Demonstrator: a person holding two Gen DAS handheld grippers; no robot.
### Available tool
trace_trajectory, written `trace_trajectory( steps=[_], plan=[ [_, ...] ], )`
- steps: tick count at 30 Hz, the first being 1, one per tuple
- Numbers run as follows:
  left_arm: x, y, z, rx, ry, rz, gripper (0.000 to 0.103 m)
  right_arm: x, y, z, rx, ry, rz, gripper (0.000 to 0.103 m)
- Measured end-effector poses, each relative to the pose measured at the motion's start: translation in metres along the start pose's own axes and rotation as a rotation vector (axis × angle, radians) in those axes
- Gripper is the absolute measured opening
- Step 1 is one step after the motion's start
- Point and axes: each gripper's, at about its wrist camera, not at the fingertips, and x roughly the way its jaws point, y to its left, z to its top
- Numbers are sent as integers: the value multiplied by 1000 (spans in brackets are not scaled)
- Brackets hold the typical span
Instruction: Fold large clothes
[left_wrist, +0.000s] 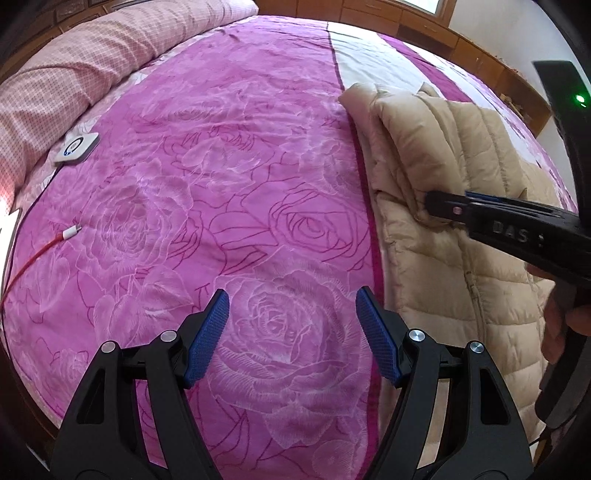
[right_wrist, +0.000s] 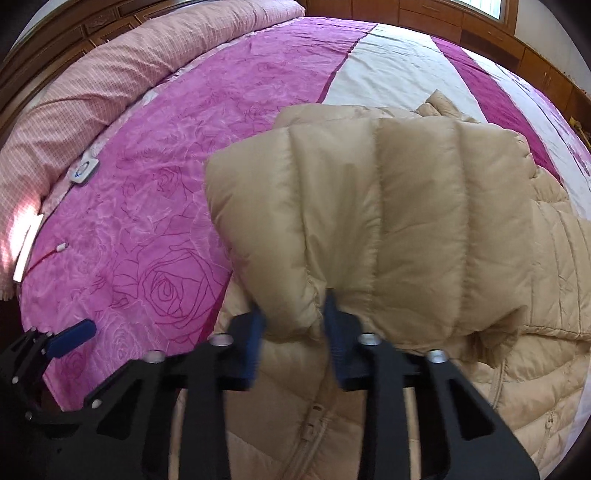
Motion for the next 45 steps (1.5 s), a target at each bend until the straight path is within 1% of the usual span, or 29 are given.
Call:
trace_trajectory(
  steps=[1,2,6,8,10,14,18,21,25,28,31,33,36,41,45],
  plan=[
    [0,-2,2,-2,-3,-5,71,-7,-4,-1,1,-9,7,18],
    [0,-4,4,-3,-7,-9,71,-14,-6,-2,-1,-20,9,17],
    [-4,-20,15,8,-29,-33,71,-55,-27,-8,4,-100,5,16],
    [-7,-28,19,15,-41,-42,71,-72,-40,-12,14,-130,-19,16],
    [-11,-37,23,17,-56,-60,71,-88,-56,-15,41,-160,-34,15],
    [-15,-59,34,17,-62,-97,71,-120,-95,-24,116,-210,-43,15],
    [-21,-83,43,42,-83,-111,71,-144,-135,-34,180,-242,-93,15],
    [-25,-100,47,71,-91,-122,71,-154,-164,-43,236,-251,-116,15],
    [-26,-120,50,114,-96,-117,71,-156,-195,-54,293,-247,-140,15],
    [-22,-129,51,109,-97,-123,71,-152,-214,-66,331,-239,-142,15],
    [-17,-136,52,99,-102,-138,71,-144,-227,-75,348,-218,-144,15],
    [-13,-141,54,98,-101,-135,71,-140,-236,-79,359,-210,-157,15],
    [-10,-148,57,105,-104,-130,71,-133,-252,-84,388,-203,-154,15],
    [-10,-157,63,124,-119,-109,71,-111,-267,-89,412,-167,-151,15],
    [-8,-159,65,128,-116,-102,71,-102,-282,-93,448,-163,-164,15]
  ],
)
